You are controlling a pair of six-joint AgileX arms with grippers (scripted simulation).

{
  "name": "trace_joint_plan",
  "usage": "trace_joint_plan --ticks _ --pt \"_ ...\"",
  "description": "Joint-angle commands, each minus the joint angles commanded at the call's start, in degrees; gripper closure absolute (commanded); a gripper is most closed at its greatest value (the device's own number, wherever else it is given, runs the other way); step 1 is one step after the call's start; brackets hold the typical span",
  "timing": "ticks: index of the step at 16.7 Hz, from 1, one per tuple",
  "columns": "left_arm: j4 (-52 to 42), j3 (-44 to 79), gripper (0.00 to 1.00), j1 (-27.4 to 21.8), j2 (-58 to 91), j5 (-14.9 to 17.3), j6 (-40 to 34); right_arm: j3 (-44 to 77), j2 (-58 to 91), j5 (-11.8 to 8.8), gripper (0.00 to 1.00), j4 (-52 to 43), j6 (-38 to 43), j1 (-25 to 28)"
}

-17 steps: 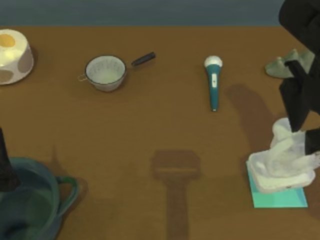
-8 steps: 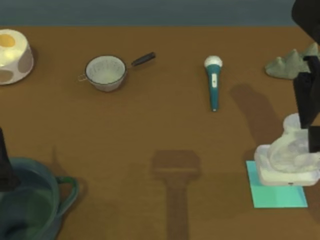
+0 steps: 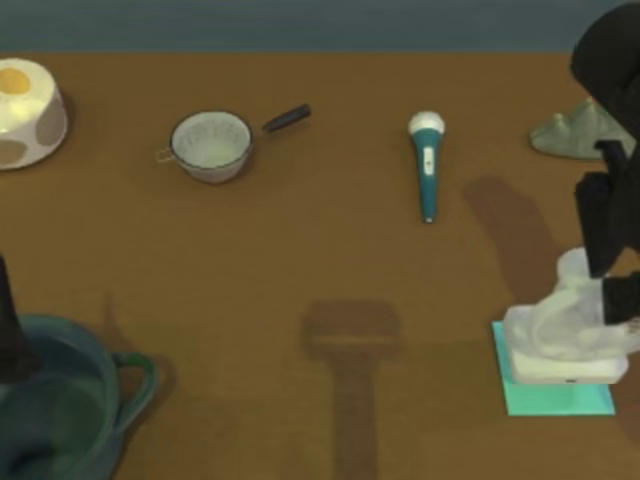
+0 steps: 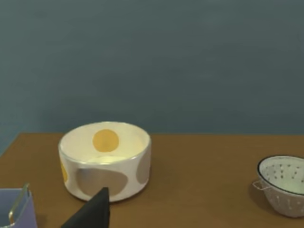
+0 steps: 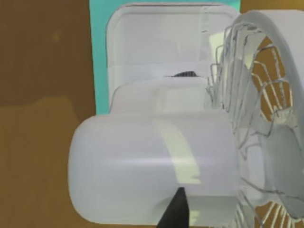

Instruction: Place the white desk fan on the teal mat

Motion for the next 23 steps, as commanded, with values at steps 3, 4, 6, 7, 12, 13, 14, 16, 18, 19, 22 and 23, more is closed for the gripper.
trace_joint_plan --ticks 3,4,6,7,12,13,14,16,18,19,22,23 --pt "0.0 0.0 0.0 0.0 0.0 0.0 0.0 -0.33 0.02 0.0 1.0 0.33 0.01 -0.01" --pt "0.0 0.0 0.0 0.0 0.0 0.0 0.0 -0.33 0.02 0.0 1.0 0.33 0.01 -0.01" --pt "0.0 0.0 0.0 0.0 0.0 0.0 0.0 -0.33 0.02 0.0 0.85 0.33 0.01 -0.01" --pt "0.0 0.0 0.0 0.0 0.0 0.0 0.0 -0.33 0.02 0.0 0.77 0.33 0.01 -0.01" --pt "0.0 0.0 0.0 0.0 0.0 0.0 0.0 -0.33 0.02 0.0 0.4 0.33 0.01 -0.01" --pt "0.0 0.0 0.0 0.0 0.0 0.0 0.0 -0.33 0.02 0.0 0.32 0.33 0.01 -0.01" --pt "0.0 0.0 0.0 0.0 0.0 0.0 0.0 -0.33 0.02 0.0 0.25 0.33 0.01 -0.01" --pt "0.0 0.0 0.0 0.0 0.0 0.0 0.0 -0.33 0.02 0.0 0.1 0.33 0.01 -0.01" --pt "0.0 0.0 0.0 0.0 0.0 0.0 0.0 -0.33 0.02 0.0 0.0 0.33 0.01 -0.01" --pt "0.0 0.0 0.0 0.0 0.0 0.0 0.0 -0.33 0.02 0.0 0.0 0.33 0.01 -0.01" --pt "0.0 0.0 0.0 0.0 0.0 0.0 0.0 -0.33 0.02 0.0 0.0 0.33 0.01 -0.01" --pt "0.0 0.0 0.0 0.0 0.0 0.0 0.0 -0.33 0.02 0.0 0.0 0.33 0.01 -0.01"
